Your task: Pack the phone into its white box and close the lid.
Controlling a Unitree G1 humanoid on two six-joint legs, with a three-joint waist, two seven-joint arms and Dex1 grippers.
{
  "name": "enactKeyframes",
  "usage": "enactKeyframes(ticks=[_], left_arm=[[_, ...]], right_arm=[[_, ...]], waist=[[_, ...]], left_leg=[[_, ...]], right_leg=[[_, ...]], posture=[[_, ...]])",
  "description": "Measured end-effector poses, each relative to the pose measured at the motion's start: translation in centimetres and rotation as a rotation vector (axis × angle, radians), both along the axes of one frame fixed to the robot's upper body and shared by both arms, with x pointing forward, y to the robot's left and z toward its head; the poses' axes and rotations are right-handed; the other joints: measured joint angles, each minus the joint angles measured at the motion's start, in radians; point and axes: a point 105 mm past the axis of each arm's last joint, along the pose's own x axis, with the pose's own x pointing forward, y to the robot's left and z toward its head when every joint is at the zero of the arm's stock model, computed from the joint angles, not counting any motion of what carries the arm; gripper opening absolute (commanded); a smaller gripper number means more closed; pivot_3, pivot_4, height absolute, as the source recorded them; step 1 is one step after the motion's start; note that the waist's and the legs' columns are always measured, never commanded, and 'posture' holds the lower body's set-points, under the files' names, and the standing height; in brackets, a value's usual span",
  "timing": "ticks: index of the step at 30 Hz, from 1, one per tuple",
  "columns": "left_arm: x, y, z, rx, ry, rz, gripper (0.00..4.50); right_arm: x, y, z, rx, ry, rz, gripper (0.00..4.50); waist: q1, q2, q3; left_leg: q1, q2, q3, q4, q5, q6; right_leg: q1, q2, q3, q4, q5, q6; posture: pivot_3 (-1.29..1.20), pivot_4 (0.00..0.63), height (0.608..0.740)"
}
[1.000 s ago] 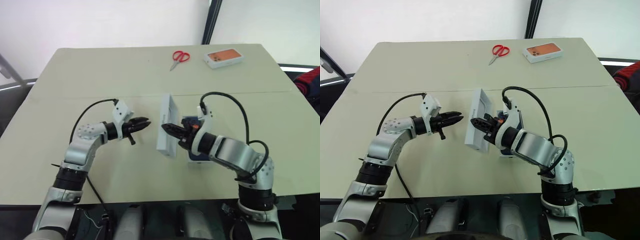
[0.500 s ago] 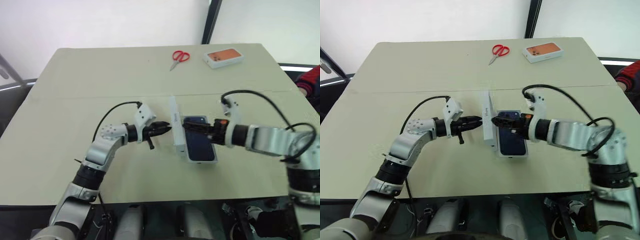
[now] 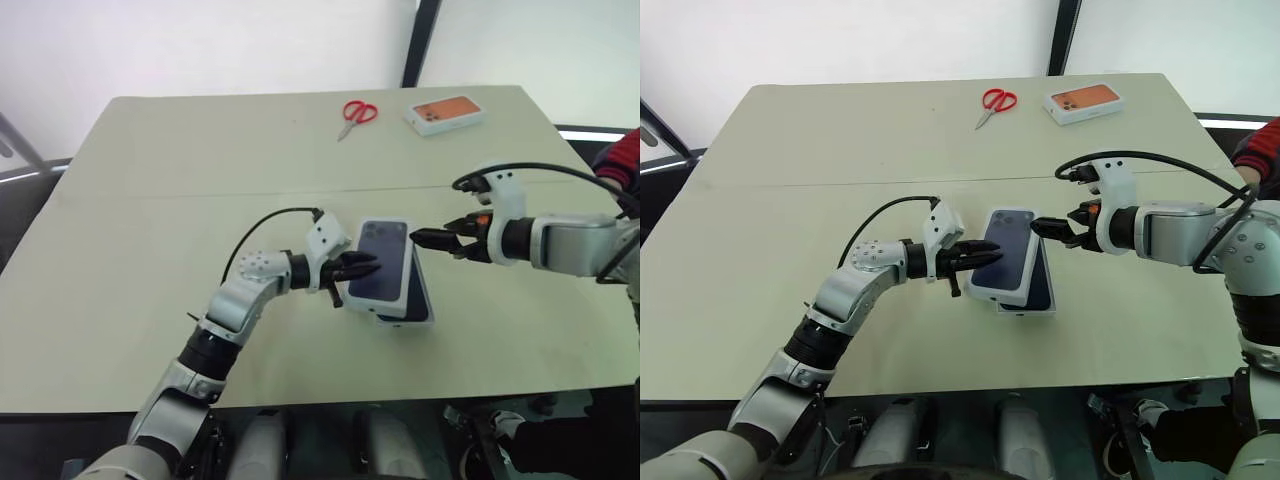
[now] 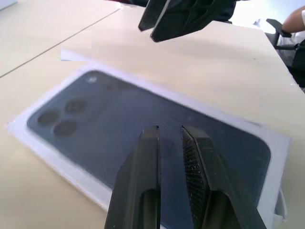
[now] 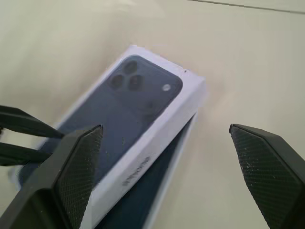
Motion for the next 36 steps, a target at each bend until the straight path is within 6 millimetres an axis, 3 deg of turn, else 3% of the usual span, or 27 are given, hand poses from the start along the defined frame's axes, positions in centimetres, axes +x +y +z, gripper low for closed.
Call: enactKeyframes(ticks=[1,4,7,11,20,30,36], left_arm=[[0.1,0.1,0.1,-0.005,0.004,0.008,0.77],[0.9,1.6,0.8,-0.021,0.008,0.073,0.77],[2.1,4.0,1.7,-0.013,-0.008,0.170,0.77],[3.2,6.6,1.0,0.083,-0.002,0.264,0.77],[3.2,5.8,-2.5,0.287,0.103,0.250,0.77],[2.4,2.4,-2.5,0.282,0.100,0.148,0.77],[2.2,1.7,-2.4,0.262,0.112,0.136,0.77]], right_arm=[[0.1,-0.1,0.1,-0.030,-0.023,0.012,4.44],[0.2,-0.3,0.4,-0.136,-0.099,0.057,3.58],[0.2,-0.8,0.1,-0.260,-0.152,0.109,2.09],[-0.2,-0.7,-1.2,-0.455,-0.209,0.230,0.02],[-0.7,0.4,-3.7,-0.613,-0.252,0.373,0.02],[-1.1,1.5,-5.1,-0.607,-0.241,0.423,0.02],[-1.2,1.4,-4.8,-0.607,-0.244,0.413,0.02]], waist=[[0.001,0.000,0.000],[0.002,0.000,0.000],[0.002,0.000,0.000],[0.002,0.000,0.000],[0.003,0.000,0.000],[0.003,0.000,0.000],[0.003,0.000,0.000]], left_leg=[[0.000,0.000,0.000,0.000,0.000,0.000],[0.000,0.000,0.000,0.000,0.000,0.000],[0.000,0.000,0.000,0.000,0.000,0.000],[0.000,-0.001,0.000,0.000,0.000,0.000],[0.000,-0.001,0.000,0.000,0.000,0.000],[0.000,-0.001,0.000,0.000,0.000,0.000],[0.000,-0.001,-0.001,0.000,0.000,0.000]], right_leg=[[0.000,0.000,0.000,0.000,0.000,0.000],[0.000,0.000,0.000,0.000,0.000,0.000],[0.000,0.000,0.000,0.000,0.000,0.000],[0.000,0.000,0.000,0.000,0.000,0.000],[0.000,-0.001,0.000,0.000,0.000,0.000],[0.000,-0.001,0.000,0.000,0.000,0.000],[0.000,-0.001,0.000,0.000,0.000,0.000]], posture=[[0.00,0.150,0.740],[0.00,0.150,0.740],[0.00,0.150,0.740],[0.00,0.150,0.740],[0.00,0.150,0.740],[0.00,0.150,0.740],[0.00,0.150,0.740]])
